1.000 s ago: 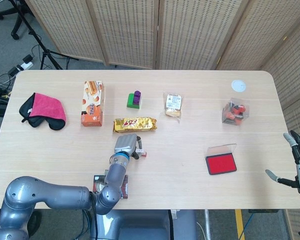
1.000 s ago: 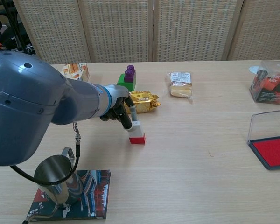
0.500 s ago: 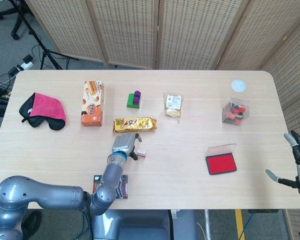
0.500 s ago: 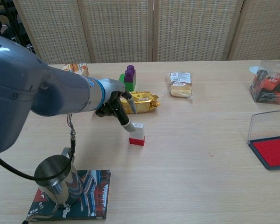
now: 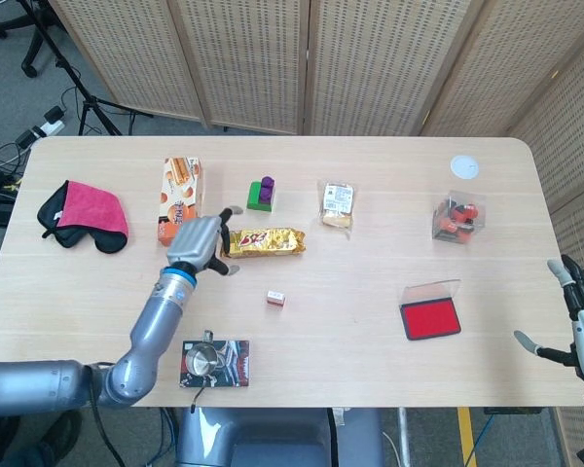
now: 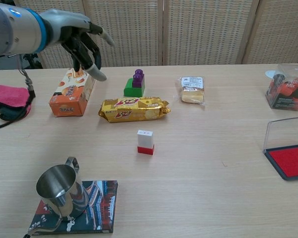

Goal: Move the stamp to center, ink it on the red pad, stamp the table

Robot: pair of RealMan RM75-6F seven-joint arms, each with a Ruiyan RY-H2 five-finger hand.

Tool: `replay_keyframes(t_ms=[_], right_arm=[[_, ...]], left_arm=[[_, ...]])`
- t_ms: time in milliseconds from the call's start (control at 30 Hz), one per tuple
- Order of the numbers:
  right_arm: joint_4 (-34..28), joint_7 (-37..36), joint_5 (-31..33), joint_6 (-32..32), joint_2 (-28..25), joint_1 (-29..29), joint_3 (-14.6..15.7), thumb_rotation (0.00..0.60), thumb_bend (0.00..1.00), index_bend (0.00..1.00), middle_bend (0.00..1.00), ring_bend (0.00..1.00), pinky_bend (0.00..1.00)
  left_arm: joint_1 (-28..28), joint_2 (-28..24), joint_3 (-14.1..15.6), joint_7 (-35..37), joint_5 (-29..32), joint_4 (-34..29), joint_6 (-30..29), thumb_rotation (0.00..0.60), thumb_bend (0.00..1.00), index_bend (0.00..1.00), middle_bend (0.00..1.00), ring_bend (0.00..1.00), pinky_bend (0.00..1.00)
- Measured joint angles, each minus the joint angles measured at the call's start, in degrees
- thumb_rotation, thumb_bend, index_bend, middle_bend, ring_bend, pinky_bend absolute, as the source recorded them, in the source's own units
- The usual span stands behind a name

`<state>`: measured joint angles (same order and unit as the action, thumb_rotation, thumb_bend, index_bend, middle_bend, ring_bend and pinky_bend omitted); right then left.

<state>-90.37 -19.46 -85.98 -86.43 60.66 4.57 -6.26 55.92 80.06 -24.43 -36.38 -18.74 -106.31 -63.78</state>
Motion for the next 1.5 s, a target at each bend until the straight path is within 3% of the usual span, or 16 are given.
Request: replay_keyframes(t_ms=[67, 200, 433, 533, 567, 633, 700, 933, 1133, 1300, 1500], right_arm=[[0.0, 1.2, -0.1, 0.2, 0.4, 0.1, 0.1, 0.6, 0.0, 0.01, 0.0, 0.0, 0.0], [0.0, 4.2, -0.1, 0.9, 1.3, 0.6, 0.3, 0.6, 0.0, 0.01, 0.0, 0.0, 0.0], [-0.3, 8.9, 2.9, 3.0, 2.8, 1.7, -0.7, 0.6, 0.0, 0.01, 0.0, 0.0, 0.0], [-0.8, 11.8, 5.0, 4.6, 3.2, 2.9, -1.6, 0.6, 0.0, 0.0, 0.12, 0.06, 0.04], [-1.1, 12.8, 5.3, 5.1, 3.2, 3.3, -1.9, 0.6, 0.0, 0.0, 0.19, 0.13, 0.11], [-2.4, 15.8, 5.8, 6.4, 3.0, 4.6, -2.7, 0.6, 0.0, 0.0, 0.34, 0.35, 0.4], [-4.0, 18.8, 6.3, 8.0, 2.5, 6.2, -3.4, 0.6, 0.0, 0.0, 0.44, 0.48, 0.6], [-13.3, 25.0, 12.6, 20.8, -1.0, 13.9, -6.4, 0.6, 0.0, 0.0, 0.7, 0.79, 0.97], [-20.4, 29.6, 22.5, 30.7, -2.4, 23.7, -9.7, 0.6, 0.0, 0.0, 0.85, 0.96, 1.0], [-21.6, 36.5, 35.2, 33.6, -0.4, 32.7, -11.3, 0.6, 0.0, 0.0, 0.91, 1.0, 1.0], [-20.1, 45.9, 54.8, 34.3, 6.0, 44.6, -11.9, 0.6, 0.0, 0.03, 0.95, 1.0, 1.0]], left_arm=[[-2.5, -2.3, 0.6, 2.6, -5.0, -0.4, 0.5, 0.6, 0.1, 0.08, 0.2, 0.19, 0.21], [-8.1, -7.0, 2.4, 9.4, -15.6, 0.2, 1.0, 0.6, 0.08, 0.07, 0.01, 0.03, 0.07], [-19.0, -13.2, 6.5, 28.3, -35.1, 6.1, 0.9, 0.6, 0.04, 0.02, 0.0, 0.0, 0.0], [-24.9, -16.1, 9.3, 35.2, -41.4, 8.6, -0.9, 0.6, 0.03, 0.0, 0.0, 0.0, 0.0], [-26.6, -17.1, 10.1, 36.4, -42.4, 9.1, -1.6, 0.6, 0.03, 0.0, 0.0, 0.0, 0.0], [-29.7, -19.6, 11.6, 37.7, -43.2, 9.3, -3.2, 0.6, 0.03, 0.0, 0.0, 0.0, 0.0], [-31.2, -21.6, 12.3, 37.9, -43.1, 8.6, -3.8, 0.6, 0.04, 0.0, 0.0, 0.0, 0.0], [-34.1, -25.6, 13.2, 35.4, -43.4, 2.9, -8.3, 0.6, 0.04, 0.0, 0.0, 0.0, 0.0], [-36.9, -28.2, 14.1, 34.8, -47.1, -1.6, -11.8, 0.6, 0.05, 0.0, 0.0, 0.0, 0.0], [-37.8, -29.4, 14.6, 35.0, -48.0, -2.8, -11.7, 0.6, 0.05, 0.0, 0.0, 0.0, 0.0], [-36.9, -31.5, 14.8, 36.1, -46.3, -3.0, -6.4, 0.6, 0.06, 0.0, 0.0, 0.0, 0.0]])
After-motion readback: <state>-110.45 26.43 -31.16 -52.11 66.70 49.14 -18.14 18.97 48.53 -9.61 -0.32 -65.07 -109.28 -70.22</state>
